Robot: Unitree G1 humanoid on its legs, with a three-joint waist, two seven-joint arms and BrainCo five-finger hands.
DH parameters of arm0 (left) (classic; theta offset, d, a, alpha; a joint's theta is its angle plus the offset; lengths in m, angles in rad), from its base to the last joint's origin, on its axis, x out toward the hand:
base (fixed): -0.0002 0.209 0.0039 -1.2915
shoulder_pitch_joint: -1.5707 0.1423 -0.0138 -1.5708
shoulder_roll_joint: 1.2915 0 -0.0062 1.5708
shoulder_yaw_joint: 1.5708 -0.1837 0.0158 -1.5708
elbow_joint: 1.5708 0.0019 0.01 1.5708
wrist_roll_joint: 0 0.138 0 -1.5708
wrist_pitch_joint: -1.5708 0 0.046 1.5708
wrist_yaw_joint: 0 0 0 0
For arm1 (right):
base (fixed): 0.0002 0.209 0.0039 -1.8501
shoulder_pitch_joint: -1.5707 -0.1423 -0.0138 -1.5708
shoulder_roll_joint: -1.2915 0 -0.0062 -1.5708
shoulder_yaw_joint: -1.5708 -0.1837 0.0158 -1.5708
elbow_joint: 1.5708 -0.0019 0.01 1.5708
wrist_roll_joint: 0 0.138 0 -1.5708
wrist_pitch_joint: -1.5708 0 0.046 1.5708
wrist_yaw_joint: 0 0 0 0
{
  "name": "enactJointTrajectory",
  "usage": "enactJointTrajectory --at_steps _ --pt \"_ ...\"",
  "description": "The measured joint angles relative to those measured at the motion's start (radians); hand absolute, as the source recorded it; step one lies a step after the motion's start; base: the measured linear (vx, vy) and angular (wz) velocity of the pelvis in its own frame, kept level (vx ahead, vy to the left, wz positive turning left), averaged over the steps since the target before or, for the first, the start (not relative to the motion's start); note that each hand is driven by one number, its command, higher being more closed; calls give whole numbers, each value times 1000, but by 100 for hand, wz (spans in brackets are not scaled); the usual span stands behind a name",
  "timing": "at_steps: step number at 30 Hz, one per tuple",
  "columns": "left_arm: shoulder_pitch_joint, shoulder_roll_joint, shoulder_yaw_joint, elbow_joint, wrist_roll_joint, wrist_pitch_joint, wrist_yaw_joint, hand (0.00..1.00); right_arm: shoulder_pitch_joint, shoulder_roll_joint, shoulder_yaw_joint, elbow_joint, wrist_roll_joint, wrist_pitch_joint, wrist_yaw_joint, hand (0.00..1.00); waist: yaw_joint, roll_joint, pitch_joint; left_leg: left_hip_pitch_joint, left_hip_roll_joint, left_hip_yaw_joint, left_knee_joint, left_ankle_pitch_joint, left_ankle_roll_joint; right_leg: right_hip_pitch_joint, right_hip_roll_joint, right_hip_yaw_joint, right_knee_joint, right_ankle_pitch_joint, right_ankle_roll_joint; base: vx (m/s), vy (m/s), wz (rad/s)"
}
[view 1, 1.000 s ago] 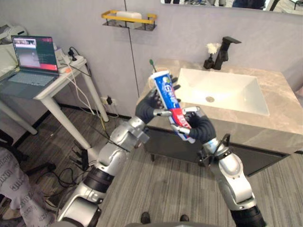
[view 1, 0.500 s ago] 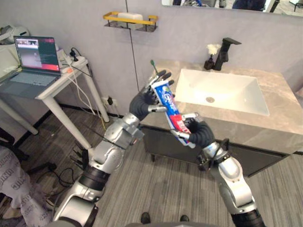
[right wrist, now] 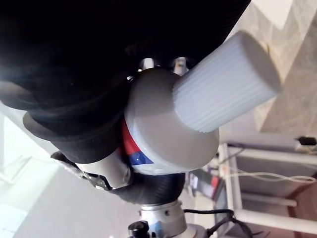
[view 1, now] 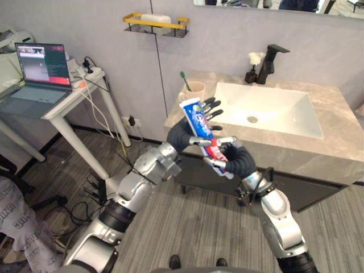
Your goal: Organize washtable
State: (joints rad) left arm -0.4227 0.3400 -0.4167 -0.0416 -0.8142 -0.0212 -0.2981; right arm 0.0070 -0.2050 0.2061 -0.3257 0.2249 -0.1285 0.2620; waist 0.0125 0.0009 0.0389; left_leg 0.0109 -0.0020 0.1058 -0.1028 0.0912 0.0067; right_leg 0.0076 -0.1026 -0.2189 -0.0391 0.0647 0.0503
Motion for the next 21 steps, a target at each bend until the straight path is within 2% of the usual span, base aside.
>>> enactJointTrajectory --at_steps 4,5,21 --pt "-8 -3 -16 0 0 3 0 0 0 0 0 -2 0 0 0 100 0 0 0 -4 0 -1 0 0 0 -4 0 -1 0 0 0 0 0 0" --pt "-12 -3 -16 0 0 3 0 100 0 1 0 -4 0 0 0 100 0 0 0 -5 0 -1 0 0 0 -4 0 -1 0 1 1 0 0 0" --pt "-19 -20 -12 -9 -1 3 1 100 -1 2 -1 -8 0 0 -2 100 0 0 0 -3 0 -2 0 0 0 -3 0 -2 1 2 3 0 0 0"
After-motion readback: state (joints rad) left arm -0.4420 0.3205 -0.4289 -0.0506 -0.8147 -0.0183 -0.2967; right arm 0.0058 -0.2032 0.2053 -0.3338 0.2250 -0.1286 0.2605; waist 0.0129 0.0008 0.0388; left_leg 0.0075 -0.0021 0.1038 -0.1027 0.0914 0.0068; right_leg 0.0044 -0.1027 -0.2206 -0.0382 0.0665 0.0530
